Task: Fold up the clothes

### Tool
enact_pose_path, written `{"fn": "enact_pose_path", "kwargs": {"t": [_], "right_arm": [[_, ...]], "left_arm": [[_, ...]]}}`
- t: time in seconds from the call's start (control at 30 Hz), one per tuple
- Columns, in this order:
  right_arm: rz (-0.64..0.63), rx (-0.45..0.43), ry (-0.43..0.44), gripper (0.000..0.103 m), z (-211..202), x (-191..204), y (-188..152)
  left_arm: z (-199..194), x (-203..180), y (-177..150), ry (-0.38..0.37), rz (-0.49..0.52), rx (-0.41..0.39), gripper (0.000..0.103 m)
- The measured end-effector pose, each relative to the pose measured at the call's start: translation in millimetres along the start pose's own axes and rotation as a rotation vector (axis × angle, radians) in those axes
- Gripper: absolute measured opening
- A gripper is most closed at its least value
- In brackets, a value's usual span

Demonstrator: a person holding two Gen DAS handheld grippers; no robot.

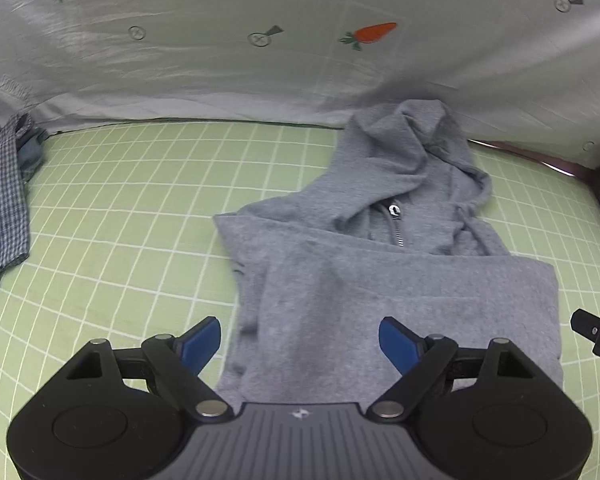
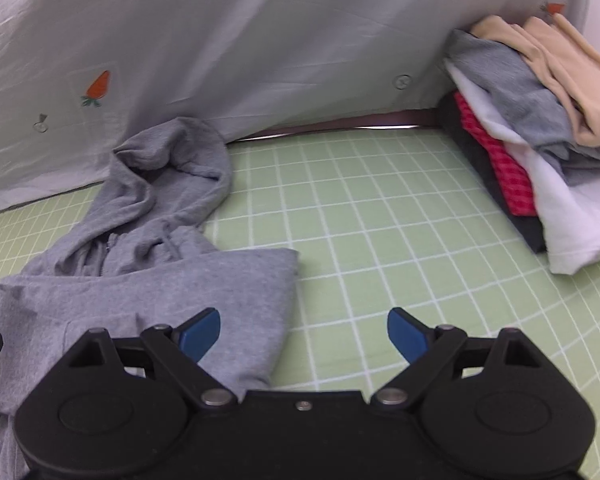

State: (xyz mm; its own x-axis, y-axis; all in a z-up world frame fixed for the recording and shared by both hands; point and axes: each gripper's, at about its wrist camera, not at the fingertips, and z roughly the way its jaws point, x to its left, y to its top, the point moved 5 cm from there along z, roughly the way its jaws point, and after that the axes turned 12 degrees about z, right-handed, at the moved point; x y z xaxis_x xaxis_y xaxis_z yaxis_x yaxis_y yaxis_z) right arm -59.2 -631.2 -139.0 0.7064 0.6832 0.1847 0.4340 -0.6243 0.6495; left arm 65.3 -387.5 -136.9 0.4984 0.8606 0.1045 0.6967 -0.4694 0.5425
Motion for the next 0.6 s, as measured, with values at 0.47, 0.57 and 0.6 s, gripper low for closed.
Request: {"fn": "enact_pose_path", "kwargs": {"t": [0.47,0.57,0.6], "right_arm": [[-0.125,0.206,0.192,0.074,41,99,-48],[-0.180,0.223,0.212,0.065,41,108,-54],[-0.202,0.221,0.220,0.051,40,111,-55]], "left_arm": [[36,32,-17,0.049,-0.035,0.075,0.095],[39,31,-17,0.054,-0.014,0.078,0.097],[39,30,-17,0.057,-0.006,0.077,0.097]]}}
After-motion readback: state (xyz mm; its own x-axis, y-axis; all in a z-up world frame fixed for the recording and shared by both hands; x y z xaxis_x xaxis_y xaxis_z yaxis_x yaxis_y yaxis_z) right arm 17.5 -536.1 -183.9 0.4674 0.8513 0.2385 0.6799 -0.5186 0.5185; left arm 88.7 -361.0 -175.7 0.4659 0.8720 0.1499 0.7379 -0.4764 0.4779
